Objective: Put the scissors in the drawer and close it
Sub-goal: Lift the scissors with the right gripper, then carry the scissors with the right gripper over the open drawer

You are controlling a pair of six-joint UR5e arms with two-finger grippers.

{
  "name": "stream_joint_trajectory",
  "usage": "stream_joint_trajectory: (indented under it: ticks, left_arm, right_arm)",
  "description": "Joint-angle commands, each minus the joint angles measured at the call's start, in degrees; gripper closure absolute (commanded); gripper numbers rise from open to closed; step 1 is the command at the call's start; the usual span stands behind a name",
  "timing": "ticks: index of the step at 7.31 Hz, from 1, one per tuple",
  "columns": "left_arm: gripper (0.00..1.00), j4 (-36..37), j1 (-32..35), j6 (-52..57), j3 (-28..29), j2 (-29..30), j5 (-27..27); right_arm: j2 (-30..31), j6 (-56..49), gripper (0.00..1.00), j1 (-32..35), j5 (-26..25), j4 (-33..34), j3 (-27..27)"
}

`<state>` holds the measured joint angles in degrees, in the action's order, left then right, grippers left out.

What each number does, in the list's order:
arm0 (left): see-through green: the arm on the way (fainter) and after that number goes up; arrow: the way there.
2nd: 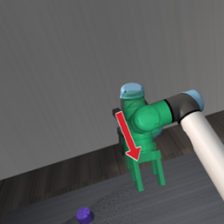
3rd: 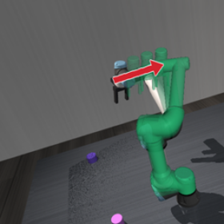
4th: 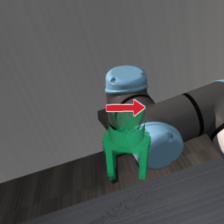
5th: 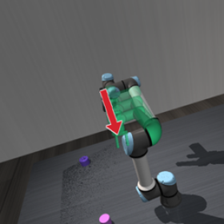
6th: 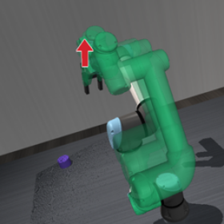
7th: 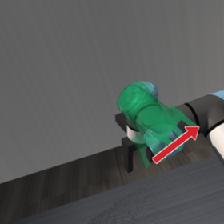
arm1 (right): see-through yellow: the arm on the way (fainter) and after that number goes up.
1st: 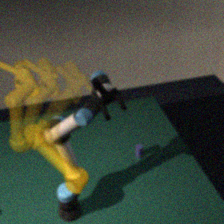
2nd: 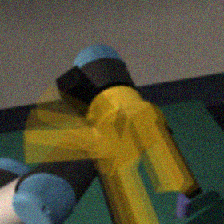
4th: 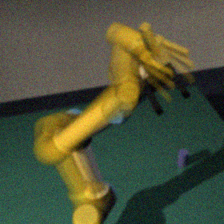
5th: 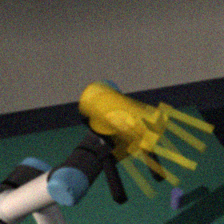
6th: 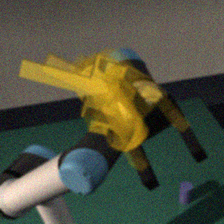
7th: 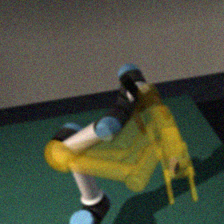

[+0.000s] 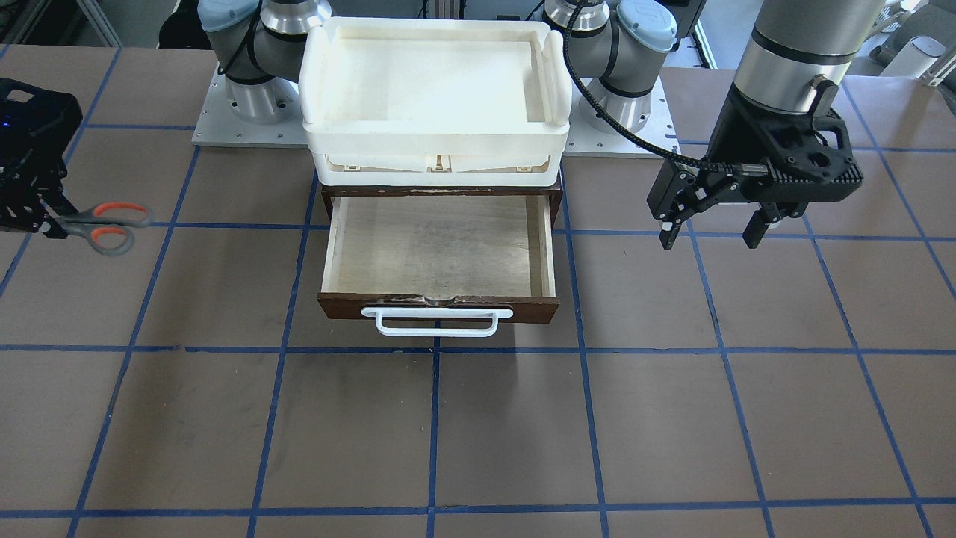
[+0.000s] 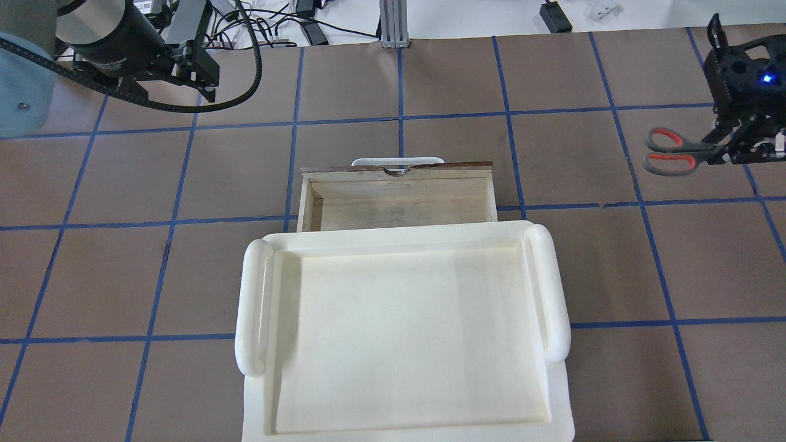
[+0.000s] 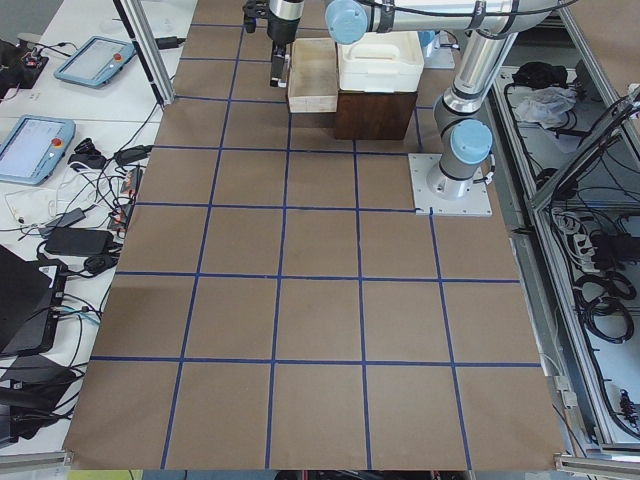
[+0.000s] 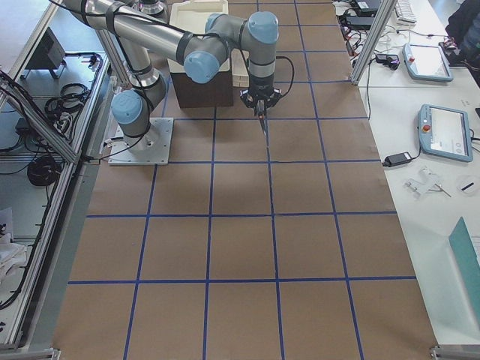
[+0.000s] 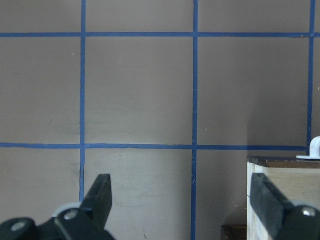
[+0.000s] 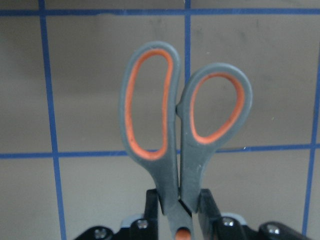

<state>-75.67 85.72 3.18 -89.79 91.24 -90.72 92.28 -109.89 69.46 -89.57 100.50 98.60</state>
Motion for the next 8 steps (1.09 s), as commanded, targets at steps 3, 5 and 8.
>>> stream_joint_trajectory:
  ticks: [3, 5, 8]
  left_arm:
    - [0.0, 0.0, -0.55, 0.25, -0.04, -0.1, 0.01]
    - [0.0, 0.0, -0.72, 0.25, -0.13, -0.1, 0.02]
    - [0.0, 0.0, -1.25, 0.25, -0.13, -0.18, 0.01]
  right_arm:
    - [-1.65, 17.91, 1.0, 19.35, 0.19, 0.49, -2.8]
    - [-5.16, 29.18, 1.0, 30.59, 0.1, 4.84, -3.41]
    - [-12.98, 39.47, 1.0, 41.87, -0.87, 8.58, -7.96]
